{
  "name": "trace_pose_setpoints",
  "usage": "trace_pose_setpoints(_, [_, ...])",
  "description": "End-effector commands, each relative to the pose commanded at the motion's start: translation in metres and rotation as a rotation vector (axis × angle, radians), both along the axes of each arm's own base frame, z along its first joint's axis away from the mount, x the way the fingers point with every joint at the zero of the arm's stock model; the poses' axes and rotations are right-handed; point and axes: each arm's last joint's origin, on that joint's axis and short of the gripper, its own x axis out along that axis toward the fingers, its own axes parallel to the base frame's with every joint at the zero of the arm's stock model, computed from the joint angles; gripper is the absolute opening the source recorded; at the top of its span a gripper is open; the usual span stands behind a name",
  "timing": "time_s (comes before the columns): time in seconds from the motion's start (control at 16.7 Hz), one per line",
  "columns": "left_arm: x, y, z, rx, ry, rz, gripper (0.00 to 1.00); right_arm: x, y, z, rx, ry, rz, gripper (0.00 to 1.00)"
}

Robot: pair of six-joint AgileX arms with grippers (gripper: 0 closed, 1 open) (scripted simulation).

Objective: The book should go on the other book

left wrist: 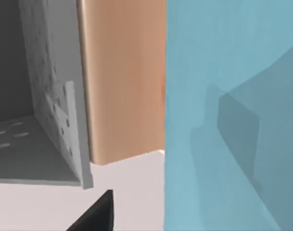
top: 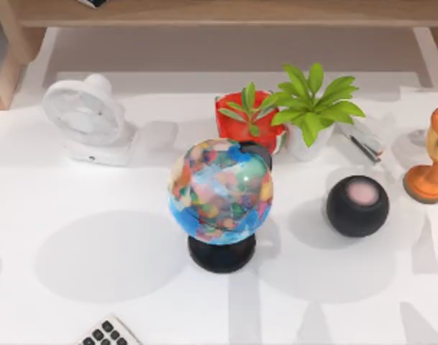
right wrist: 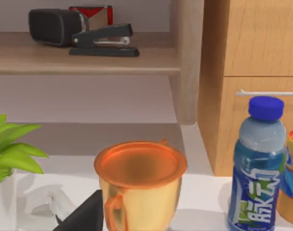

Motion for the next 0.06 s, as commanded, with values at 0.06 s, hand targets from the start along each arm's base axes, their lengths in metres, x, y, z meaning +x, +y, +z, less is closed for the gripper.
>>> trace_pose_setpoints(0.06, [0.0,0.0,0.0,0.0,0.0,0.0,1.0,0.0,0.0,0.0,0.0,0.0,0.0,1.0])
